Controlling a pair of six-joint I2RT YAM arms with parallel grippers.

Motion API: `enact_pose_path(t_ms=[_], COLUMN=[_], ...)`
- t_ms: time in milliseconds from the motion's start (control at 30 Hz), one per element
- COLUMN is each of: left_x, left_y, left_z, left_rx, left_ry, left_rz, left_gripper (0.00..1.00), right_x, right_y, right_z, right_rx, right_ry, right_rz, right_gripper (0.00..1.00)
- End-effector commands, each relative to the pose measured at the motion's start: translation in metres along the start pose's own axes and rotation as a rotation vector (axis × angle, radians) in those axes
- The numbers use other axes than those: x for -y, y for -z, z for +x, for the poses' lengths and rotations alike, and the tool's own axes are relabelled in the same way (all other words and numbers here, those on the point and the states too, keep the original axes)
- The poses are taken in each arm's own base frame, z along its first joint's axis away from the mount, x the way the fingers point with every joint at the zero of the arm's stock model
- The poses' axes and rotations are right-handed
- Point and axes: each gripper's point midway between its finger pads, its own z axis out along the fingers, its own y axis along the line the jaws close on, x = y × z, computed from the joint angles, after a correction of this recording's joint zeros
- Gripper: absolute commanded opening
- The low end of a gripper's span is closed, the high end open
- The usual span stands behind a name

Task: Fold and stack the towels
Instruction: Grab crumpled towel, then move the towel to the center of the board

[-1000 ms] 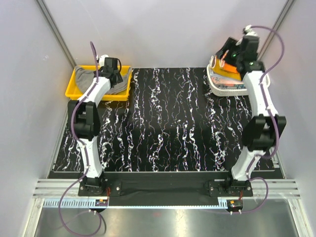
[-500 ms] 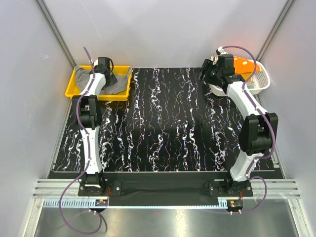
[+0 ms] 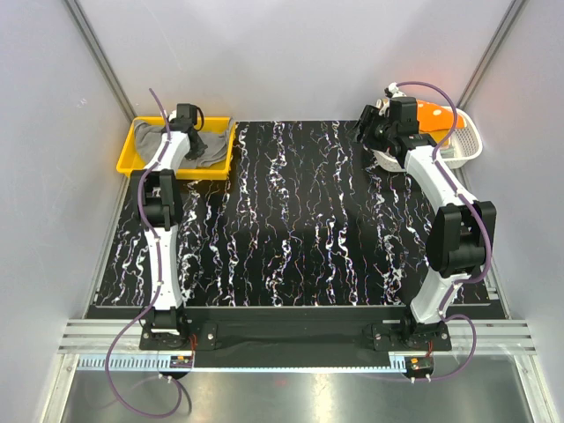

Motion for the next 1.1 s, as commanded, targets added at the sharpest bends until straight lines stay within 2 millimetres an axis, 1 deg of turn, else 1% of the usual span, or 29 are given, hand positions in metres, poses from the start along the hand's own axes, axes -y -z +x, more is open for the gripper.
enact_pose_path(t_ms=[0,67,100,167,200,233,267,300,333,367,433,467,533,567,600,633,667,700,733,767,800,833,867,900,933,967,1000,1033,1067], left_x=[0.015,0.023,0.028,0.032,0.035,0.040,0.050,0.052,0.064,0.067,0.074,0.080,0.088,0.093,0.096,0.100,0.111,0.113,0.115,0.125,0.126,0.128,0.136,0.135,0.137,0.144,0.141,0.147,0.147], left_y=[0.027,0.045,0.065,0.091,0.116,0.130,0.147,0.170,0.186,0.211,0.237,0.250,0.282,0.293,0.316,0.326,0.342,0.363,0.374,0.386,0.403,0.412,0.425,0.440,0.448,0.459,0.472,0.485,0.493], left_z=[-0.021,-0.043,-0.060,-0.085,-0.100,-0.107,-0.115,-0.123,-0.128,-0.136,-0.145,-0.146,-0.154,-0.155,-0.160,-0.158,-0.150,-0.149,-0.144,-0.133,-0.128,-0.123,-0.112,-0.106,-0.100,-0.087,-0.081,-0.069,-0.064], left_rx=[0.054,0.118,0.163,0.243,0.295,0.331,0.379,0.425,0.466,0.509,0.567,0.583,0.621,0.632,0.660,0.668,0.680,0.704,0.714,0.713,0.721,0.724,0.721,0.728,0.730,0.721,0.725,0.726,0.727], left_ry=[0.019,0.024,0.031,0.037,0.041,0.036,0.018,0.017,-0.001,0.000,-0.007,-0.014,-0.016,-0.021,-0.023,-0.035,-0.067,-0.074,-0.095,-0.113,-0.119,-0.126,-0.140,-0.145,-0.161,-0.181,-0.182,-0.203,-0.209], left_rz=[0.063,0.097,0.123,0.147,0.168,0.185,0.209,0.222,0.255,0.280,0.302,0.324,0.363,0.382,0.410,0.425,0.449,0.472,0.477,0.504,0.529,0.549,0.582,0.604,0.619,0.649,0.665,0.699,0.715], left_gripper=[0.02,0.00,0.00,0.00,0.00,0.00,0.00,0.00,0.00,0.00,0.00,0.00,0.00,0.00,0.00,0.00,0.00,0.00,0.00,0.00,0.00,0.00,0.00,0.00,0.00,0.00,0.00,0.00,0.00], right_x=[-0.022,-0.021,-0.022,-0.024,-0.025,-0.025,-0.026,-0.028,-0.028,-0.030,-0.032,-0.034,-0.037,-0.038,-0.038,-0.039,-0.040,-0.038,-0.040,-0.039,-0.039,-0.040,-0.040,-0.041,-0.042,-0.044,-0.042,-0.045,-0.043], right_y=[0.013,0.012,0.012,0.012,0.013,0.013,0.013,0.013,0.013,0.014,0.013,0.015,0.017,0.019,0.020,0.021,0.025,0.027,0.033,0.035,0.038,0.040,0.046,0.050,0.053,0.062,0.066,0.074,0.077], right_z=[-0.019,-0.019,-0.020,-0.021,-0.022,-0.023,-0.023,-0.024,-0.025,-0.026,-0.027,-0.027,-0.028,-0.029,-0.028,-0.028,-0.032,-0.031,-0.035,-0.034,-0.034,-0.034,-0.035,-0.036,-0.036,-0.041,-0.040,-0.045,-0.044], right_rx=[0.062,0.058,0.060,0.064,0.067,0.070,0.071,0.073,0.077,0.079,0.079,0.077,0.080,0.083,0.085,0.085,0.097,0.095,0.109,0.110,0.111,0.112,0.118,0.123,0.126,0.147,0.147,0.167,0.171], right_ry=[0.011,0.011,0.014,0.017,0.018,0.021,0.021,0.022,0.023,0.025,0.025,0.026,0.030,0.029,0.030,0.030,0.032,0.032,0.034,0.033,0.033,0.032,0.032,0.029,0.030,0.035,0.036,0.039,0.039], right_rz=[-0.070,-0.070,-0.074,-0.079,-0.082,-0.084,-0.088,-0.091,-0.093,-0.099,-0.106,-0.108,-0.109,-0.109,-0.109,-0.108,-0.105,-0.097,-0.099,-0.091,-0.089,-0.091,-0.086,-0.085,-0.085,-0.081,-0.073,-0.073,-0.062], right_gripper=[0.66,0.66,0.66,0.66,0.65,0.65,0.65,0.65,0.65,0.65,0.65,0.65,0.64,0.64,0.64,0.64,0.64,0.64,0.64,0.64,0.64,0.64,0.64,0.64,0.64,0.64,0.63,0.63,0.64])
